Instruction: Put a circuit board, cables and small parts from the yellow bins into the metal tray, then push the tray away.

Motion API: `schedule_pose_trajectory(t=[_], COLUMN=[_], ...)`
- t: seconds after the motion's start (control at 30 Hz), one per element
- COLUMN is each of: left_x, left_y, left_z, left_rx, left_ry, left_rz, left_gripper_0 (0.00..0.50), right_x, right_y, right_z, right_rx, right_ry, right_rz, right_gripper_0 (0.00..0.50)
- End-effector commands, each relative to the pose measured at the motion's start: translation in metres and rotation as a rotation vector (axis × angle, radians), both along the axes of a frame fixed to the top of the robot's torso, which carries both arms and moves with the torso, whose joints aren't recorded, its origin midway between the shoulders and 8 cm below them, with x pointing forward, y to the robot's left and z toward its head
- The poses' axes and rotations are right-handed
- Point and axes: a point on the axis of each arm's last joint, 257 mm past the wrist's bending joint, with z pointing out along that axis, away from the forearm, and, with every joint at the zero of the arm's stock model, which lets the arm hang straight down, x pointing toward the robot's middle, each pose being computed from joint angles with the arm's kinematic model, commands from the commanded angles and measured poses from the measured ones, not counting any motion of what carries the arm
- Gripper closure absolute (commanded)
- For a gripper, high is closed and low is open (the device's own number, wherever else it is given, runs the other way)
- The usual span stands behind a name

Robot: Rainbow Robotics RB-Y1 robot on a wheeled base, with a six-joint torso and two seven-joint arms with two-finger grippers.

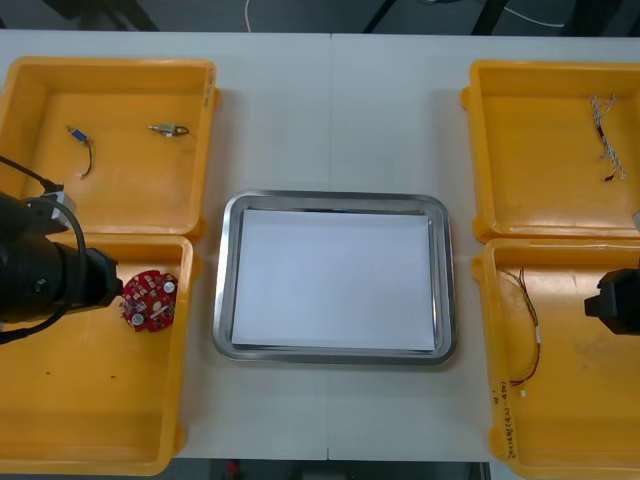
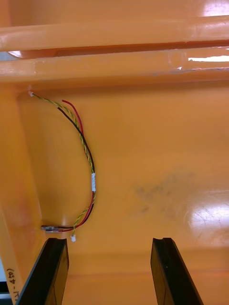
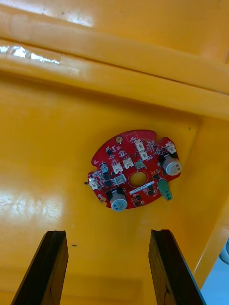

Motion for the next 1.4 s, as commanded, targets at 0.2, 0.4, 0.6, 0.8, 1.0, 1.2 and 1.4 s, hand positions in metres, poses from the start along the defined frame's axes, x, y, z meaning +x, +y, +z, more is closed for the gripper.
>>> schedule_pose_trajectory(t=[0.2, 0.4, 0.6, 0.8, 1.0, 1.2, 1.4], left_x=[-0.012, -0.008, -0.005, -0.004, -0.004, -0.003, -0.003], left_y=[-0.013, -0.014, -0.016, -0.016, -0.015, -0.014, -0.018], left_z=[-0.023, -0.032, -0.044, -0.055, -0.066, -0.071, -0.077], left_rx=[-0.063, -0.083, -0.101, -0.099, -0.088, -0.09, -0.098], left_ry=[0.032, 0.035, 0.041, 0.041, 0.042, 0.04, 0.043], left_rz=[0.089, 0.113, 0.132, 0.142, 0.146, 0.156, 0.156], left_gripper_0=[0.0, 0.0, 0.0, 0.0, 0.0, 0.0, 0.0], right_x=[-0.002, 0.004, 0.011, 0.019, 0.019, 0.021, 0.02], right_y=[0.021, 0.02, 0.019, 0.018, 0.022, 0.025, 0.027], right_z=[-0.025, -0.037, -0.053, -0.067, -0.082, -0.096, -0.104], right_rx=[0.026, 0.032, 0.061, 0.011, 0.026, 0.062, 0.071], right_ry=[0.03, 0.036, 0.049, 0.036, 0.057, 0.072, 0.062], right_rz=[-0.003, -0.012, -0.032, -0.043, -0.066, -0.088, -0.087], right_gripper_0=[0.0, 0.0, 0.0, 0.0, 0.0, 0.0, 0.0])
